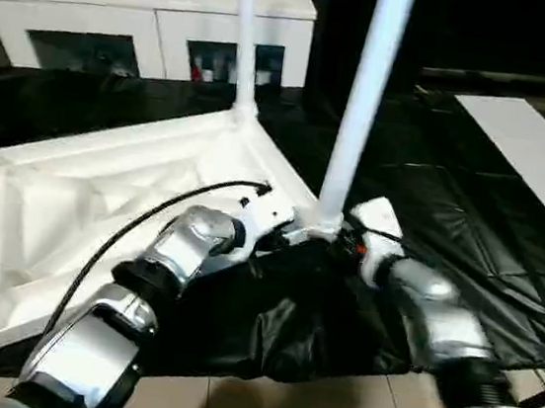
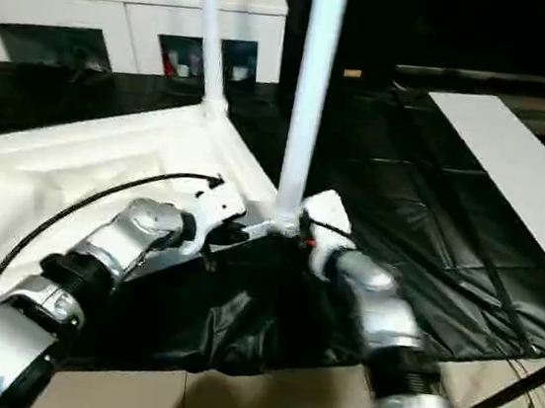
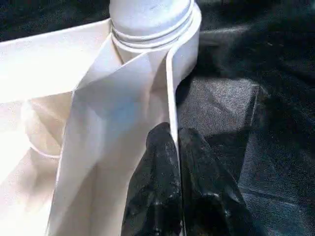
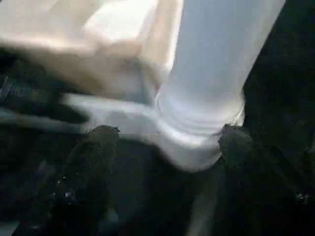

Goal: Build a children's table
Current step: Rotate leg to tighten

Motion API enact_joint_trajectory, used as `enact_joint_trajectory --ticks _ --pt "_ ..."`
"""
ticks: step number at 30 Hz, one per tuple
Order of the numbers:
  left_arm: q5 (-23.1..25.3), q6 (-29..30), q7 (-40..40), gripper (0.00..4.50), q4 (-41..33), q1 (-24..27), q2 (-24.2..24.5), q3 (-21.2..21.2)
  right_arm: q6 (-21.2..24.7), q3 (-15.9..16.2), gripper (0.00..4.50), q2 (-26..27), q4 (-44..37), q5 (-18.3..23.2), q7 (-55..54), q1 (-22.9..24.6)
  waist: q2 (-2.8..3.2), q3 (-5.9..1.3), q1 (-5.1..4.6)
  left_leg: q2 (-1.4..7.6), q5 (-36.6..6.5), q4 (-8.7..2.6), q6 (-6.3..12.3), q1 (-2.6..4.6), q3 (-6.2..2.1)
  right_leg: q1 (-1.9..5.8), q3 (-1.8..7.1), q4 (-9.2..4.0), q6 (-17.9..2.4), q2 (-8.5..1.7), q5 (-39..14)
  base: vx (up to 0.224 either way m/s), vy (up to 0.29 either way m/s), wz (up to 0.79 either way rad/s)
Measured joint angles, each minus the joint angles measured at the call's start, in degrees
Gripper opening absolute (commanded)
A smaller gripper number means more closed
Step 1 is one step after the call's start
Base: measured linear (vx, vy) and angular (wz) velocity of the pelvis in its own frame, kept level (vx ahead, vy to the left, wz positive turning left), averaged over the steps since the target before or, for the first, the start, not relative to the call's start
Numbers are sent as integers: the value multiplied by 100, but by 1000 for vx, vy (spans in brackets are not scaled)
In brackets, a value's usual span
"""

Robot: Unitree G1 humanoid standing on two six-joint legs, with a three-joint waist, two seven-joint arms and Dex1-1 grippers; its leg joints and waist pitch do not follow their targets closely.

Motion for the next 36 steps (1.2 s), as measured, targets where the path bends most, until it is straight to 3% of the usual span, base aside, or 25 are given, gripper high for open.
enact_joint_trajectory --ticks 2,6,11,12,13,15,17,21,23,25,27,29,31,36 --pt "4 -315 -160 0 16 1 19 -81 -134 236 349 -552 -359 133 933 298 10 1 56 3 0 -5 0 -8 0 -1 -2 1 4 0 19 0 0 0" --pt "1 -983 -581 0 78 84 99 -117 -250 286 349 -1415 -741 245 2021 758 79 -9 134 13 2 -17 4 -20 5 -10 -8 -1 35 5 -1 0 0 0" --pt "100 -1333 -510 0 225 53 -4 -107 -217 325 349 -1403 -1074 424 2294 850 153 -2 187 16 16 -16 28 -34 11 -16 -20 1 40 -3 -7 0 0 0" --pt "103 -1324 -497 46 291 1 -62 -104 -201 348 358 -1367 -1154 447 2295 850 153 -1 213 16 16 -14 28 -38 18 -17 -19 1 40 -5 -7 0 0 0" --pt "102 -1289 -492 58 329 -32 -116 -91 -200 366 358 -1299 -1254 483 2298 849 148 2 234 15 16 -11 28 -43 26 -18 -13 1 39 -8 -7 0 0 0" --pt "-78 -1282 -456 65 306 -32 -157 82 -200 389 358 -1204 -1315 548 2321 848 129 15 267 15 12 0 29 -55 32 -23 -6 2 39 -9 -7 0 0 0" --pt "-237 -1257 -457 96 88 -26 -185 182 -200 434 358 -1139 -1336 609 2409 829 74 49 297 20 18 10 38 -89 34 -42 -6 6 36 -9 -5 0 0 0" --pt "-372 -1037 -448 113 -633 192 178 439 -196 481 358 -975 -1407 666 2469 727 14 74 281 23 34 19 67 -127 40 -91 1 26 32 -7 -2 0 0 0" --pt "-493 -789 -539 113 -1174 458 443 586 -217 475 358 -805 -1365 652 2319 547 -2 82 268 34 35 33 68 -153 42 -127 0 49 33 -1 -3 0 0 0" --pt "-767 -294 -782 113 -2194 981 839 813 -341 463 358 -407 -1064 566 1867 195 -11 87 217 57 35 58 67 -186 50 -174 -4 88 27 7 -7 0 0 0" --pt "-1042 183 -1018 113 -3008 1368 1160 1024 -510 436 358 -153 -823 478 1422 -47 -16 89 229 74 37 77 63 -212 57 -207 -9 115 25 13 -10 0 0 0" --pt "-1319 681 -1267 113 -3772 1703 1505 1222 -607 378 358 4 -636 394 1043 -187 -18 91 282 90 37 87 59 -210 77 -204 -15 125 21 16 -13 0 0 0" --pt "-1728 1373 -1738 113 -4879 2455 2256 1295 -662 274 358 245 -464 370 604 -328 -22 92 239 100 17 84 29 -178 122 -197 2 130 21 10 -14 0 0 0" --pt "-2139 2220 -2093 113 -5777 3324 2679 1320 -726 125 358 394 -81 298 86 -533 -41 100 304 100 19 95 29 -179 153 -176 31 130 18 6 -11 0 0 0"
